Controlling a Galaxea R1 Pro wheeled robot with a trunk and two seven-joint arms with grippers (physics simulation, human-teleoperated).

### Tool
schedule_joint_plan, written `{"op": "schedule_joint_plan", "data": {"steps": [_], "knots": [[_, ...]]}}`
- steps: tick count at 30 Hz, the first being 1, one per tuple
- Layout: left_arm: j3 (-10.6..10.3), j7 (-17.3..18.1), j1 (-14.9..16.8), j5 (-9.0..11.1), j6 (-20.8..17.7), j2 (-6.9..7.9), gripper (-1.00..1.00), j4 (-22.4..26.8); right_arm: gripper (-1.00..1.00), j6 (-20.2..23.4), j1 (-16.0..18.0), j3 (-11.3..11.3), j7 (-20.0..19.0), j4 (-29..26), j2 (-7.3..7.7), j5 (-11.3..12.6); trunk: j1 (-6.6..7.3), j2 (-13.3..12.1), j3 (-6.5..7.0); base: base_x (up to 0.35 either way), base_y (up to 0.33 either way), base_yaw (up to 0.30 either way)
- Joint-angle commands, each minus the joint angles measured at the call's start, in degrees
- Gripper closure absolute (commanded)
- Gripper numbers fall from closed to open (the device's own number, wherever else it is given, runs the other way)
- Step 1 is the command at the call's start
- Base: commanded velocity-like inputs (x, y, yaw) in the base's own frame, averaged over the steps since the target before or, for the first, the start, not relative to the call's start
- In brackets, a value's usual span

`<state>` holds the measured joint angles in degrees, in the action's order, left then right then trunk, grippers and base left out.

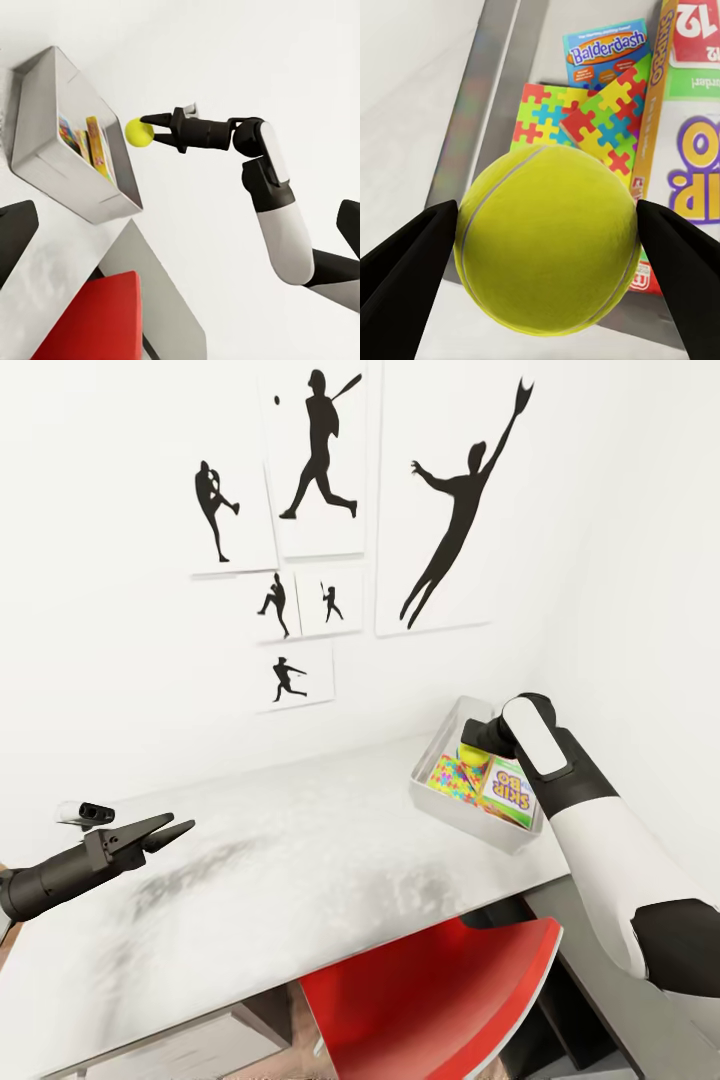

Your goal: Put all the toys in the child's room - the three board games (two on the bed and one on the table), the two jigsaw puzzles on the table, and the tennis ball on the table - inside the toy box on the table in the child's room.

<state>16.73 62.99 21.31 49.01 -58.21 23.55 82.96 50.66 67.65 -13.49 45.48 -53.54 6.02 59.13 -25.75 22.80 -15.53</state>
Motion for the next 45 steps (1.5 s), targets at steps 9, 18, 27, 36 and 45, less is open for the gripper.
{"op": "schedule_joint_plan", "data": {"steps": [9,18,27,36,45], "knots": [[0.0,0.1,0.0,0.0,-0.3,0.00,-1.00,0.0,1.00,0.1,0.1,-0.2,0.6,0.0,-0.26,0.5,-0.03,0.1,-0.75,0.000,0.000,0.000],[0.0,0.1,0.0,0.0,-0.2,0.00,-1.00,0.0,1.00,0.1,0.1,-0.2,0.6,-0.1,-1.91,0.5,-0.03,0.1,-1.40,0.000,0.000,0.000],[0.0,0.2,0.0,0.0,-0.3,0.10,-1.00,0.0,1.00,0.1,0.1,-0.2,0.6,-0.2,-1.97,0.5,-0.03,0.1,-1.88,0.000,0.000,0.000],[0.0,0.2,0.0,0.0,-0.3,0.18,-1.00,0.0,1.00,0.1,0.1,-0.2,0.6,-0.2,-1.97,0.5,-0.03,0.1,-1.91,0.000,0.000,0.000],[0.1,0.2,0.0,0.0,-0.3,0.23,-1.00,0.0,-1.00,0.1,0.1,-0.2,0.5,-0.4,-1.89,0.5,-0.03,0.1,-1.91,0.000,0.000,0.000]]}}
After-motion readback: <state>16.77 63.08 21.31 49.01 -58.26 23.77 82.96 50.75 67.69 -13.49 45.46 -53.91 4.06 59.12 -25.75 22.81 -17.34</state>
